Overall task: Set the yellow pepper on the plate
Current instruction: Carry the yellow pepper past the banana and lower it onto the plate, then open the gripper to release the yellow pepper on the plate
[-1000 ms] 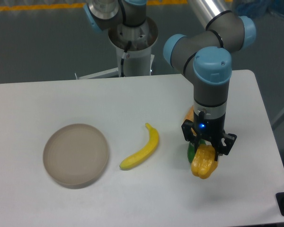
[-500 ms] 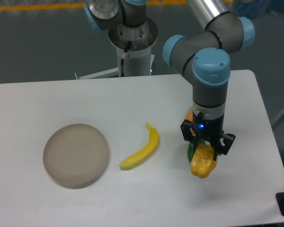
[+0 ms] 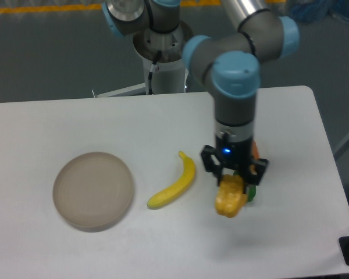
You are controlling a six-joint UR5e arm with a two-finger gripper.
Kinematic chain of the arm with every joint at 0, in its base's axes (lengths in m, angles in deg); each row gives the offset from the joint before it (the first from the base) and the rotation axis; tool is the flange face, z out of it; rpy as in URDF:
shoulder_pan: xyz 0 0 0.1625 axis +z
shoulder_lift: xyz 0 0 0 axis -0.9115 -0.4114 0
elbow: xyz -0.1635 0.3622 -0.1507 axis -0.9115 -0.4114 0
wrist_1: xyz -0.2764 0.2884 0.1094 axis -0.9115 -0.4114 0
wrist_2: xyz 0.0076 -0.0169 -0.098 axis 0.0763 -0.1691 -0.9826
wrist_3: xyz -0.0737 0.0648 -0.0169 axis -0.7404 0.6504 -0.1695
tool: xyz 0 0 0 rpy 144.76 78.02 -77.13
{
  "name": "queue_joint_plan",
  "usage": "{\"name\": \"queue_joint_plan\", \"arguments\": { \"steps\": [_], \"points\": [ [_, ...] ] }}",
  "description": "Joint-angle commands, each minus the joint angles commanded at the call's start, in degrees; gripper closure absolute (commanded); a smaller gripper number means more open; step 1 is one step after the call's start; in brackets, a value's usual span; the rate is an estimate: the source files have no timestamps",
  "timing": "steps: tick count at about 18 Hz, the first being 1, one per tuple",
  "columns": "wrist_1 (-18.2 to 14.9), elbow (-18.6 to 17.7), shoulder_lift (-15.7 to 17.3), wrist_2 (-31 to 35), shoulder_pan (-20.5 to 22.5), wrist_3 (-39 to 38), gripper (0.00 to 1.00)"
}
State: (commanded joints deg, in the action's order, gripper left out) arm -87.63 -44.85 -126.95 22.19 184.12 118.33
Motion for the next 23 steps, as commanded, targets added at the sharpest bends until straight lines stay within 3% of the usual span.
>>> {"name": "queue_joint_plan", "arguments": {
  "steps": [4, 8, 13, 18, 23],
  "points": [
    [0.2, -5.3, 3.7, -1.0, -8.3, -14.3, 0.60],
    [0.5, -10.8, 3.5, -1.8, -13.6, -17.8, 0.59],
    [1.4, -13.9, -0.1, -1.5, -16.9, -19.3, 0.59],
    [5.2, -14.6, -4.1, -1.0, -18.5, -19.3, 0.59],
    [5.4, -14.5, -5.7, -0.9, -18.8, -19.1, 0.59]
  ]
}}
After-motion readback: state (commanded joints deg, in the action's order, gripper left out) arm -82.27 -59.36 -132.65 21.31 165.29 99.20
